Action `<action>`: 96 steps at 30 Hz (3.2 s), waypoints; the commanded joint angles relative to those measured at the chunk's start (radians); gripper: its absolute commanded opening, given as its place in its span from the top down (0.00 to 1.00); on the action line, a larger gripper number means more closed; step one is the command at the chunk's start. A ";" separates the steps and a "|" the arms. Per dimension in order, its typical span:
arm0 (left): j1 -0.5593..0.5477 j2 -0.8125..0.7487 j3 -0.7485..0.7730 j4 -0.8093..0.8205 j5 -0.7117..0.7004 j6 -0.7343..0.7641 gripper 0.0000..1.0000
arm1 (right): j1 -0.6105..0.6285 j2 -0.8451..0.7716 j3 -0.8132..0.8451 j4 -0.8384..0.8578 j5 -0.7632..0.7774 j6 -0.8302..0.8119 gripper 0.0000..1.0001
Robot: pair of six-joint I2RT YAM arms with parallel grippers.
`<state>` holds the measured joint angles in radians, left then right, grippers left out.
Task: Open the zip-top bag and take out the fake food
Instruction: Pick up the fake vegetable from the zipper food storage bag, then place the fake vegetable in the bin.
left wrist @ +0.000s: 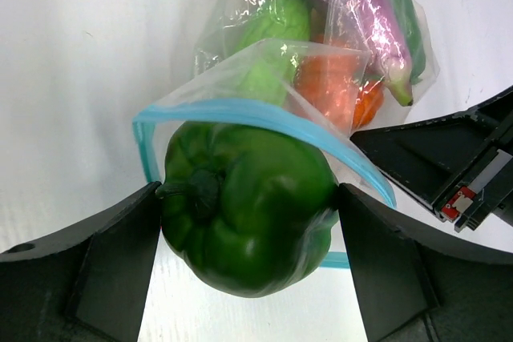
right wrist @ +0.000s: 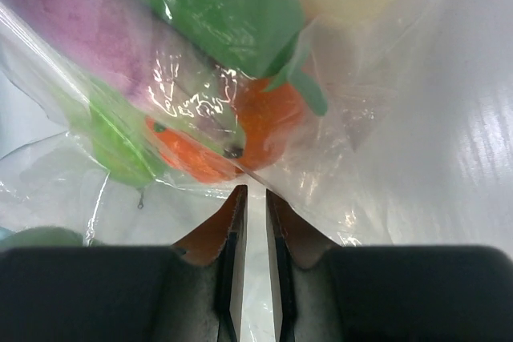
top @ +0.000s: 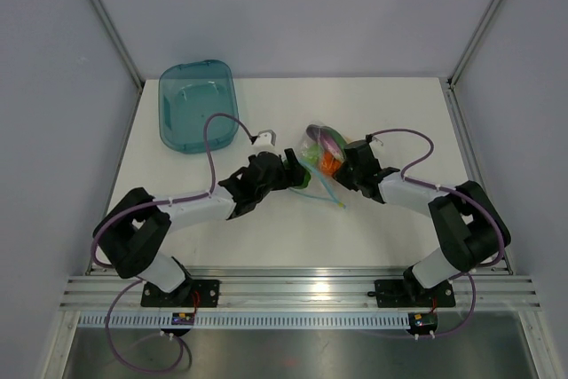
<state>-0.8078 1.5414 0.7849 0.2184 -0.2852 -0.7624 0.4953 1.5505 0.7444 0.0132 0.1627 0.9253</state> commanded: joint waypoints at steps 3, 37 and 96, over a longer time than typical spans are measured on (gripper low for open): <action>0.006 -0.089 -0.018 0.012 -0.075 0.017 0.65 | 0.003 -0.032 -0.008 -0.007 0.087 0.023 0.78; 0.160 -0.397 -0.012 -0.174 -0.212 0.110 0.65 | 0.003 -0.050 0.007 -0.056 0.092 -0.013 0.80; 0.693 0.263 0.445 -0.156 -0.066 -0.120 0.42 | 0.003 -0.089 -0.002 -0.024 0.008 0.000 0.80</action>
<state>-0.1184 1.8023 1.1732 0.0383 -0.3664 -0.8700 0.4953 1.4967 0.7410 -0.0406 0.1802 0.9207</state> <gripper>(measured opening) 0.853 0.198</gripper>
